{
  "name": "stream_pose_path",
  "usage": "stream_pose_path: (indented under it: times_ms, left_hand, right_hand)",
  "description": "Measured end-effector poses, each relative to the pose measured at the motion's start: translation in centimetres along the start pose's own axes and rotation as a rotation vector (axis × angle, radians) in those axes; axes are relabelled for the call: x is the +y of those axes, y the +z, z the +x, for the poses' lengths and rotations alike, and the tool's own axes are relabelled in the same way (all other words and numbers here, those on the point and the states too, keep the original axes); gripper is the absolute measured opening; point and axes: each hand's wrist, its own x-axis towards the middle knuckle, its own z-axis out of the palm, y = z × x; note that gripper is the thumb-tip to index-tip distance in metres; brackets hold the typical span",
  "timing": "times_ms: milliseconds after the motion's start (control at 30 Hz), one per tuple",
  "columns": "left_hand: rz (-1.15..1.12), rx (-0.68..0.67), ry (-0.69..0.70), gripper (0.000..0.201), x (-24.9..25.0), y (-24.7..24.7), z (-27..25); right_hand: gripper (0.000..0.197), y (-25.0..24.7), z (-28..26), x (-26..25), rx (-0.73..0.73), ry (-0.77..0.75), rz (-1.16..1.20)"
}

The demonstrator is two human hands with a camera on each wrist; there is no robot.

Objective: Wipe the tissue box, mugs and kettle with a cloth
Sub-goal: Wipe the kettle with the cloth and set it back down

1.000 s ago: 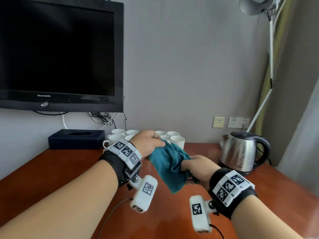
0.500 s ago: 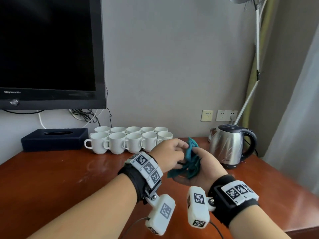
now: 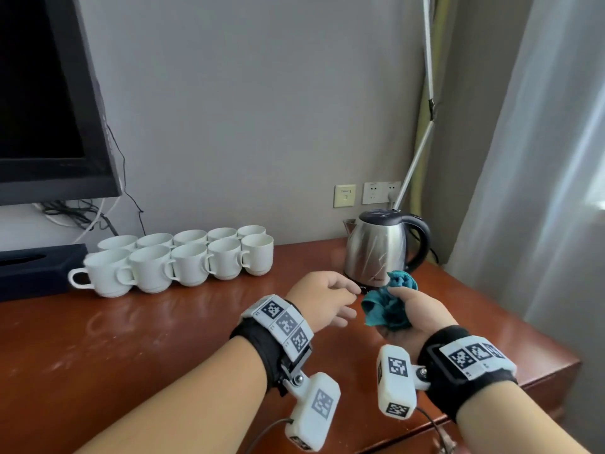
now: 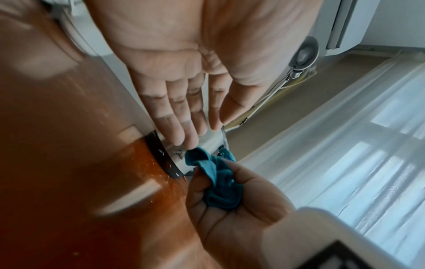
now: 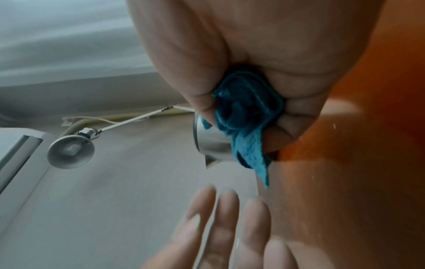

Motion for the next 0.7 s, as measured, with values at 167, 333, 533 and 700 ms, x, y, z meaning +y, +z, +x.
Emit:
stream_pose_path:
  times_ms: [167,333,533,700]
  left_hand:
    - [-0.091,0.028,-0.016,0.013,0.8,3.9,2.9]
    - [-0.106,-0.021,-0.016,0.018,0.7,8.0,6.3]
    - [-0.119,0.001,0.005,0.067,1.1,10.5,9.7]
    - [-0.115,-0.014,-0.007,0.088,1.0,12.2,12.5]
  right_hand:
    - [0.034,-4.7,1.5,-2.6,0.11,-0.036,0.007]
    - [0.033,-8.5,2.7,-3.9,0.161,-0.002,-0.007]
    - [0.035,-10.3,3.9,-5.5,0.177,0.049,-0.051]
    - [0.029,-11.5,4.6,-7.2,0.215,0.077,-0.104]
